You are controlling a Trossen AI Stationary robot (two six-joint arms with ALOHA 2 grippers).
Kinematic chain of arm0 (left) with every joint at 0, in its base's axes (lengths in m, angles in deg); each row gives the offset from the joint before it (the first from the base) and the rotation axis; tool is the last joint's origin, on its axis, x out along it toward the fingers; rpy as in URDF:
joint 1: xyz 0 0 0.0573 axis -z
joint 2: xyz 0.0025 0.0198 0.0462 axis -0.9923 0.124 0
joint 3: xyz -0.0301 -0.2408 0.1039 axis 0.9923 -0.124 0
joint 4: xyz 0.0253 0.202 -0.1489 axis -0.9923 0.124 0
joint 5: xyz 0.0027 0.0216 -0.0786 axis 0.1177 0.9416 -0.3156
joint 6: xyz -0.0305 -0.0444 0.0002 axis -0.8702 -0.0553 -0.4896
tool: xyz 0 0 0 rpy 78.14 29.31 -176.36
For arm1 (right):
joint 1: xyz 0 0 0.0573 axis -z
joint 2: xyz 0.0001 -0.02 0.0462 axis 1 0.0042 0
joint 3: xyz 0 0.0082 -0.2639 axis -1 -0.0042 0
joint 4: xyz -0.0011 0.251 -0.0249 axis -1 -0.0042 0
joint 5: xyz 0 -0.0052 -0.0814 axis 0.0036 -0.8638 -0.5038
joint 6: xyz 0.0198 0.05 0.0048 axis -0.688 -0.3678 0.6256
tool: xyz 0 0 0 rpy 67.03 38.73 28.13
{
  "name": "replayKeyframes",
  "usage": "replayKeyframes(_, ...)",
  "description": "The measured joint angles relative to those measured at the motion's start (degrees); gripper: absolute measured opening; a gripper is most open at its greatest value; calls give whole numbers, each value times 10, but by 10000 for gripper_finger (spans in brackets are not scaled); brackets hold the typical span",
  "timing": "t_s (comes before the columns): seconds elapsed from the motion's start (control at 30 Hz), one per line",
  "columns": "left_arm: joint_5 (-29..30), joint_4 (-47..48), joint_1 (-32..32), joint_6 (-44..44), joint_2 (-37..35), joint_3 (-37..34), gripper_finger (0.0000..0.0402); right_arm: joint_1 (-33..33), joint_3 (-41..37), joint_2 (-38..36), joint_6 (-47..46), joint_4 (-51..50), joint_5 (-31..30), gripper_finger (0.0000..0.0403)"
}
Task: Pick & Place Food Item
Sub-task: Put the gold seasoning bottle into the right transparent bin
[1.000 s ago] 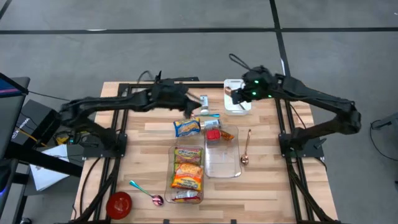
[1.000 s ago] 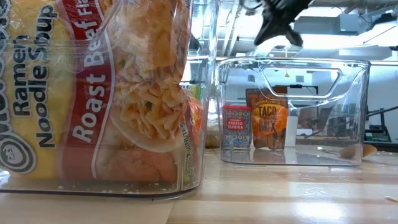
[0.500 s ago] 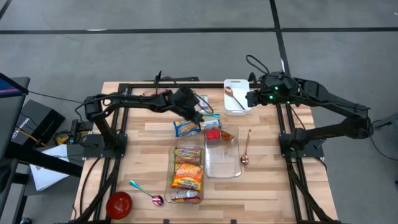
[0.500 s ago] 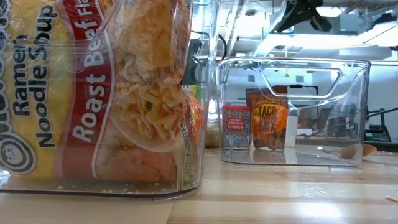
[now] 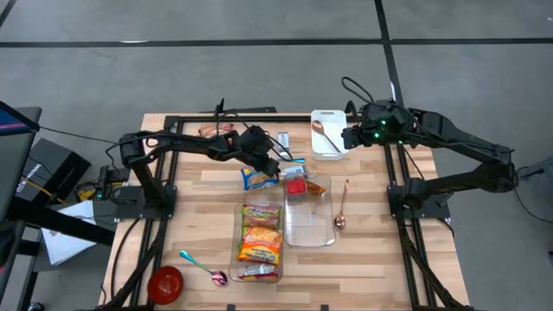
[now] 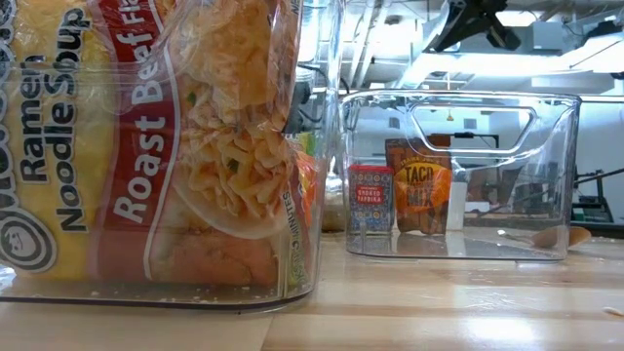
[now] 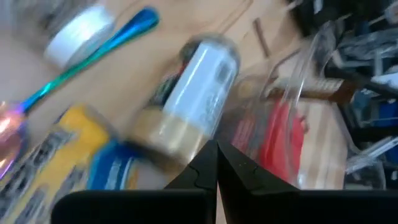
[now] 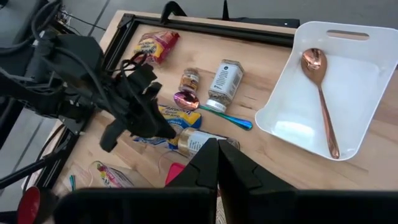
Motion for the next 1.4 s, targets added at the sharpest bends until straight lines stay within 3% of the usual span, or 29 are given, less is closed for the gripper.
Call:
replayKeyframes(0.43,26,-30,22,-5,50,5,0,0,0,0,1,-1,5,0)
replayKeyframes(0.67,109,21,8,7,22,4,0,0,0,0,3,-2,12,0)
replayKeyframes(0.8,113,85,-8,39,1,3,0,0,0,0,10,-2,17,0)
replayKeyframes(1.0,101,103,-12,69,-32,-13,0,0,0,0,14,-2,16,0)
replayKeyframes(1.1,110,108,-11,139,-66,-11,4,0,0,0,15,-2,17,0)
replayKeyframes(1.2,120,121,-11,276,-97,-11,21,0,0,0,15,-2,17,0)
replayKeyframes(1.33,119,107,-13,455,-120,-11,77,0,0,0,19,-2,25,0)
replayKeyframes(1.4,111,57,-17,521,-114,-20,119,0,0,0,21,-2,31,0)
